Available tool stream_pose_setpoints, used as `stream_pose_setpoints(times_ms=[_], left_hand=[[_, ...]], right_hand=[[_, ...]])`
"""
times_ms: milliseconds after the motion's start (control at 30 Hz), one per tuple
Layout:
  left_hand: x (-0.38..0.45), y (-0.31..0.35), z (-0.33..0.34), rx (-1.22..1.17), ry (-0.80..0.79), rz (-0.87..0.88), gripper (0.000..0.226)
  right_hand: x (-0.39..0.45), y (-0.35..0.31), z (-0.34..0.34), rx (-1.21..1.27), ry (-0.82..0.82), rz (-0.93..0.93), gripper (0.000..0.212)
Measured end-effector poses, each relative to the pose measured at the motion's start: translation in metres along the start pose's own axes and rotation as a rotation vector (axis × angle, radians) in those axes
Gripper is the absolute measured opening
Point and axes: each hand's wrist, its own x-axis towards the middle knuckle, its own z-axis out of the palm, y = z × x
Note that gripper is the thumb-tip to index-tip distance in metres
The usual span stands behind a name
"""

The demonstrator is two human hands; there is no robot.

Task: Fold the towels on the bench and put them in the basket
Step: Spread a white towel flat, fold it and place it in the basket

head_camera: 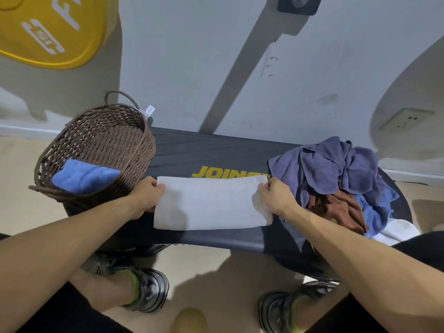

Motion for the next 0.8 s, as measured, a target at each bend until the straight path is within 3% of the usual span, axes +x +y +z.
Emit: stream_pose_setpoints(times_ms=[367, 500, 633, 800], left_hand=[[0.003, 0.001, 0.005, 0.15, 0.067, 0.081, 0.021], [0.001, 0.005, 0.004, 0.117, 0.051, 0.089, 0.041], [-0.01, 0.01, -0.008, 0.037, -0.023, -0.095, 0.043], [-0.027, -0.007, -0.024, 0.314, -0.21, -0.274, 0.054]], right_hand=[[0.003, 0.002, 0.014, 0.057, 0.055, 0.068, 0.039], [0.003, -0.001, 0.011, 0.1, 0.051, 0.071, 0.046], [0.004, -0.009, -0.003, 0.007, -0.093, 0.144, 0.055], [-0.01, -0.006, -0.023, 0.01, -0.371, 0.198, 0.032]])
